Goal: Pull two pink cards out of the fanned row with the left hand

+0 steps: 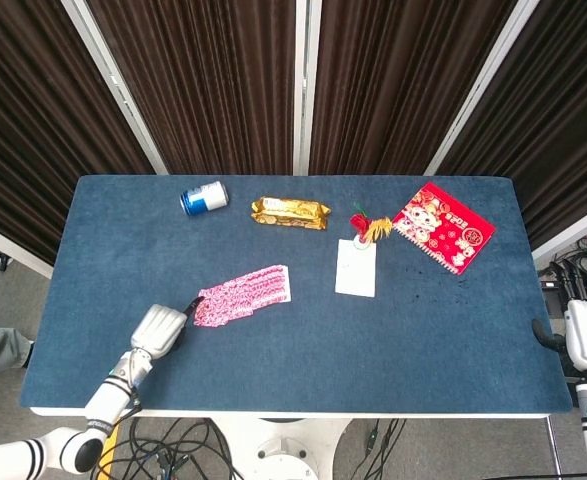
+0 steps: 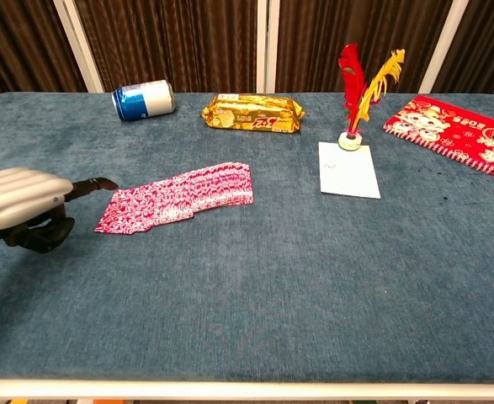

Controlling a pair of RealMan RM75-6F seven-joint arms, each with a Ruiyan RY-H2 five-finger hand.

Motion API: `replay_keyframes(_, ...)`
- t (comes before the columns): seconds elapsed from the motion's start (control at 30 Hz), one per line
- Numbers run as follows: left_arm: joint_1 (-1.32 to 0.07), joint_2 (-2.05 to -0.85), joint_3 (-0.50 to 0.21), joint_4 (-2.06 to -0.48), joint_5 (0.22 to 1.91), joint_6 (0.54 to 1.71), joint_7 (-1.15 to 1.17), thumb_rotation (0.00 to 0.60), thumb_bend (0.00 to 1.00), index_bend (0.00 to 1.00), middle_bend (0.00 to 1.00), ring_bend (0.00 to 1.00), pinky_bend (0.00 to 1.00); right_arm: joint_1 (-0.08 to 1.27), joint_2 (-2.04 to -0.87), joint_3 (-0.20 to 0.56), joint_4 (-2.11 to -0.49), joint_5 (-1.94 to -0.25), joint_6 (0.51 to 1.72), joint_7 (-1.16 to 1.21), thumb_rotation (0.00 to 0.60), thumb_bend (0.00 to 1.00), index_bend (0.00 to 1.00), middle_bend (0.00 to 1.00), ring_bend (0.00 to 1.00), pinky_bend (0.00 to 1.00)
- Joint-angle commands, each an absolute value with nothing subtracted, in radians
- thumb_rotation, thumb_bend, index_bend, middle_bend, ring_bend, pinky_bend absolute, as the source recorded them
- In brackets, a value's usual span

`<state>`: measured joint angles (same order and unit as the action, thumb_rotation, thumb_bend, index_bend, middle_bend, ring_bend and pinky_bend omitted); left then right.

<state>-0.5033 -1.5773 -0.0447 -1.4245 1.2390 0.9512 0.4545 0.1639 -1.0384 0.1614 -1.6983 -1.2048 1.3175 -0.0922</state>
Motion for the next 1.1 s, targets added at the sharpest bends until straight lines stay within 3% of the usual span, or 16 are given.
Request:
replay_keyframes(0.03,-0.52,-1.593,-0.043,-1.411,1.225,0.928,0.462,0.6,0.7,0.03,0.91,0.9,0.83,0.164,-1.038,0.162,-1.693,-1.2,1.315,-0.087,0.6,0.25,0.0,0.0,0.0,0.0)
replay_keyframes(0.67,-0.575,-1.611,-0.038,-1.376,1.137,0.868,0.514,0.6,0.7,0.03,0.91,0.9,0.83,0.166,-1.044,0.161,-1.665,-1.199,1.298,-0.056,0.6,0.25,0.0,0.0,0.0,0.0)
replay_keyframes(1.1,-0.585,-1.557,-0.013,-1.463,1.047,0.882,0.596,0.6,0.7,0.05,0.89,0.89,0.82,0.169,-1.049,0.16,-1.664,-1.198,1.297,-0.062,0.6,0.25,0.0,0.0,0.0,0.0)
